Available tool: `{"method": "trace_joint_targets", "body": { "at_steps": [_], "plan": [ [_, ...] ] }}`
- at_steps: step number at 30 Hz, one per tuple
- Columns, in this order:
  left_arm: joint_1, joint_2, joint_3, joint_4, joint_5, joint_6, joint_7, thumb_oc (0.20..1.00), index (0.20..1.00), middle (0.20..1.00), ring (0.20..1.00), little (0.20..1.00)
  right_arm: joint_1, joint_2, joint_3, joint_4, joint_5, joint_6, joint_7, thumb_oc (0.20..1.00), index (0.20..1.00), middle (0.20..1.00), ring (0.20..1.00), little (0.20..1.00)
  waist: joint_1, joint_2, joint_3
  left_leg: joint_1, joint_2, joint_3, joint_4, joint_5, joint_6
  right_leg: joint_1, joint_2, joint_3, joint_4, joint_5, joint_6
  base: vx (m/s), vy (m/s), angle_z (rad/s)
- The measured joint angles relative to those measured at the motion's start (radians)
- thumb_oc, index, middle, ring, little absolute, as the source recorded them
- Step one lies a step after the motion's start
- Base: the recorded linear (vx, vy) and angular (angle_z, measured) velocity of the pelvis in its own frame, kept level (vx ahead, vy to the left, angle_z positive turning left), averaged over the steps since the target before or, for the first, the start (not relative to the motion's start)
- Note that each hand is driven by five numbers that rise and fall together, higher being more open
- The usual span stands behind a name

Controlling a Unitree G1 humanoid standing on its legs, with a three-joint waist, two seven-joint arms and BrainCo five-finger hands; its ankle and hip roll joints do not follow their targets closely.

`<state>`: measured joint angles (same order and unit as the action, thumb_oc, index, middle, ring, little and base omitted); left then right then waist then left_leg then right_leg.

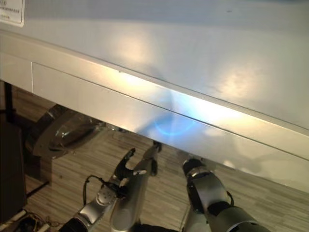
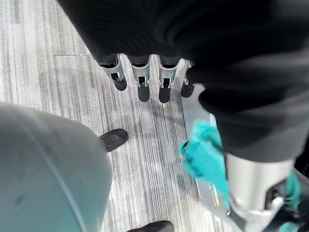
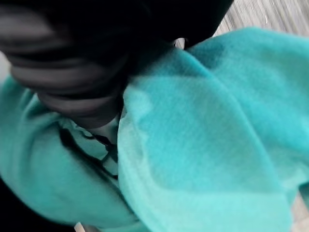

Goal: Grab the laundry basket,head to the washer,open it,put in the laundry and shut it.

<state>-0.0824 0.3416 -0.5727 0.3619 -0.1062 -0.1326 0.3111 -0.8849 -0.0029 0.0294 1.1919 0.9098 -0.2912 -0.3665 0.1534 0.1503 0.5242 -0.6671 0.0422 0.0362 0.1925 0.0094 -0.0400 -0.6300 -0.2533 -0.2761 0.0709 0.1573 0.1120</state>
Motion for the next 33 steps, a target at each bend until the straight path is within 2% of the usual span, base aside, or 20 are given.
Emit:
{"method": "trace_joint_targets", "body": {
  "at_steps": [3,7,9,10,11,15,17,18,19,20,22,23,25,28,30,31,33],
  "plan": [
    [-0.003,0.001,-0.004,0.012,0.001,0.0,-0.001,1.0,1.0,1.0,1.0,1.0,-0.093,-0.001,-0.029,-0.025,0.091,-0.029,-0.003,0.2,0.2,0.2,0.2,0.2,0.032,0.003,-0.001,-0.019,0.0,-0.031,0.008,0.003,-0.003,-0.002,-0.001,-0.033,0.016,-0.013,-0.002,0.01,-0.028,0.22],
    [-0.001,0.008,-0.003,0.012,0.005,-0.001,0.001,1.0,1.0,1.0,1.0,1.0,-0.167,-0.031,-0.033,-0.184,0.094,-0.114,-0.013,0.2,0.2,0.2,0.2,0.2,0.076,0.004,-0.001,-0.032,-0.007,-0.055,0.009,0.011,-0.005,-0.009,-0.014,-0.054,0.043,-0.03,0.002,0.01,-0.013,0.2],
    [-0.002,0.008,-0.002,0.009,0.005,-0.004,0.001,1.0,1.0,1.0,1.0,1.0,-0.249,-0.096,-0.066,-0.35,0.084,-0.167,-0.059,0.2,0.2,0.2,0.2,0.2,0.098,0.014,-0.002,-0.04,-0.019,-0.065,0.003,0.02,-0.002,-0.017,-0.03,-0.066,0.06,-0.039,0.011,0.01,-0.019,0.23],
    [-0.005,0.008,-0.002,0.008,0.005,-0.006,0.001,1.0,1.0,1.0,1.0,1.0,-0.231,-0.128,-0.064,-0.375,0.042,-0.225,-0.039,0.2,0.2,0.2,0.2,0.2,0.112,0.016,-0.003,-0.043,-0.026,-0.074,-0.001,0.023,-0.001,-0.021,-0.036,-0.067,0.066,-0.042,0.013,0.01,-0.004,0.23],
    [0.003,0.012,0.0,0.007,0.005,-0.019,0.004,1.0,1.0,1.0,1.0,1.0,-0.207,-0.158,-0.065,-0.413,-0.003,-0.261,-0.073,0.2,0.2,0.2,0.2,0.2,0.117,0.016,-0.004,-0.056,-0.035,-0.083,-0.001,0.027,-0.001,-0.03,-0.044,-0.076,0.073,-0.046,0.013,0.01,-0.005,0.2],
    [-0.005,0.028,-0.002,0.01,0.005,-0.022,0.009,1.0,1.0,1.0,1.0,1.0,-0.223,-0.213,-0.104,-0.435,-0.07,-0.281,-0.174,0.2,0.2,0.2,0.2,0.2,0.119,0.017,-0.004,-0.071,-0.05,-0.093,0.0,0.035,0.002,-0.042,-0.063,-0.085,0.086,-0.046,0.018,0.02,-0.021,0.13],
    [-0.012,0.046,0.0,-0.004,0.003,-0.04,0.007,1.0,1.0,1.0,1.0,1.0,-0.236,-0.296,-0.093,-0.39,-0.154,-0.278,-0.234,0.2,0.2,0.2,0.2,0.2,0.141,0.018,-0.005,-0.078,-0.055,-0.103,0.001,0.041,0.003,-0.042,-0.064,-0.092,0.086,-0.046,0.021,0.01,-0.022,0.1],
    [-0.012,0.05,-0.004,-0.015,0.001,-0.043,0.006,1.0,1.0,1.0,1.0,1.0,-0.245,-0.334,-0.064,-0.344,-0.188,-0.269,-0.266,0.733,0.733,0.733,0.733,0.733,0.147,0.02,-0.006,-0.084,-0.056,-0.108,0.005,0.043,0.002,-0.042,-0.065,-0.098,0.089,-0.046,0.021,0.0,-0.01,0.19],
    [-0.016,0.057,-0.002,-0.026,-0.004,-0.043,0.006,1.0,1.0,1.0,1.0,1.0,-0.273,-0.385,-0.014,-0.245,-0.227,-0.217,-0.304,1.0,1.0,1.0,1.0,1.0,0.152,0.02,-0.007,-0.091,-0.059,-0.113,0.007,0.05,0.001,-0.049,-0.072,-0.105,0.104,-0.054,0.02,0.0,-0.022,0.19],
    [-0.02,0.067,-0.009,-0.03,-0.004,-0.042,0.003,1.0,1.0,1.0,1.0,1.0,-0.306,-0.425,0.071,-0.118,-0.253,-0.18,-0.307,1.0,1.0,1.0,1.0,1.0,0.155,0.02,-0.007,-0.095,-0.062,-0.114,0.012,0.052,0.001,-0.054,-0.079,-0.106,0.12,-0.057,0.02,0.02,0.002,0.18],
    [-0.03,0.09,-0.018,-0.058,-0.005,-0.044,-0.009,1.0,1.0,1.0,1.0,1.0,-0.388,-0.488,0.14,0.063,-0.264,-0.038,-0.282,1.0,1.0,1.0,1.0,1.0,0.163,0.021,-0.007,-0.123,-0.073,-0.115,0.013,0.054,0.004,-0.095,-0.099,-0.103,0.163,-0.067,0.024,0.03,0.018,0.16],
    [-0.021,0.089,-0.003,-0.073,-0.005,-0.041,-0.009,1.0,1.0,1.0,1.0,1.0,-0.396,-0.506,0.187,0.067,-0.264,-0.015,-0.278,1.0,1.0,1.0,1.0,1.0,0.162,0.022,-0.008,-0.136,-0.072,-0.111,0.015,0.055,0.004,-0.109,-0.1,-0.1,0.171,-0.069,0.022,0.01,0.013,0.17],
    [-0.018,0.089,0.021,-0.09,-0.006,-0.037,-0.01,1.0,1.0,1.0,1.0,1.0,-0.412,-0.552,0.151,-0.036,-0.258,0.024,-0.251,1.0,1.0,1.0,1.0,1.0,0.16,0.022,-0.008,-0.176,-0.074,-0.105,0.011,0.061,0.003,-0.154,-0.099,-0.085,0.171,-0.07,0.02,0.01,-0.006,0.08],
    [-0.019,0.087,0.01,-0.09,-0.006,-0.029,-0.012,1.0,1.0,1.0,1.0,1.0,-0.378,-0.55,0.103,-0.176,-0.255,0.004,-0.24,1.0,1.0,1.0,1.0,1.0,0.16,0.022,-0.008,-0.181,-0.075,-0.103,0.001,0.077,0.006,-0.159,-0.094,-0.074,0.152,-0.067,0.018,0.0,-0.029,-0.07],
    [-0.019,0.082,0.009,-0.087,-0.006,-0.027,-0.012,1.0,1.0,1.0,1.0,1.0,-0.319,-0.539,0.075,-0.348,-0.256,-0.032,-0.238,1.0,1.0,1.0,1.0,1.0,0.151,0.022,-0.008,-0.181,-0.075,-0.099,-0.006,0.094,0.014,-0.16,-0.09,-0.064,0.149,-0.063,0.017,0.0,0.0,0.0],
    [-0.021,0.083,0.011,-0.088,-0.006,-0.027,-0.011,1.0,1.0,1.0,1.0,1.0,-0.305,-0.524,0.067,-0.392,-0.256,-0.069,-0.236,1.0,1.0,1.0,1.0,1.0,0.142,0.021,-0.007,-0.177,-0.077,-0.094,-0.006,0.095,0.017,-0.155,-0.091,-0.061,0.145,-0.052,0.016,0.0,0.0,0.0],
    [-0.023,0.083,0.017,-0.087,-0.005,-0.027,-0.01,1.0,1.0,1.0,1.0,1.0,-0.27,-0.479,0.044,-0.469,-0.26,-0.086,-0.243,1.0,1.0,1.0,1.0,1.0,0.127,0.018,-0.005,-0.171,-0.076,-0.086,-0.005,0.098,0.02,-0.146,-0.089,-0.058,0.132,-0.038,0.017,0.0,0.0,0.0]
  ]
}}
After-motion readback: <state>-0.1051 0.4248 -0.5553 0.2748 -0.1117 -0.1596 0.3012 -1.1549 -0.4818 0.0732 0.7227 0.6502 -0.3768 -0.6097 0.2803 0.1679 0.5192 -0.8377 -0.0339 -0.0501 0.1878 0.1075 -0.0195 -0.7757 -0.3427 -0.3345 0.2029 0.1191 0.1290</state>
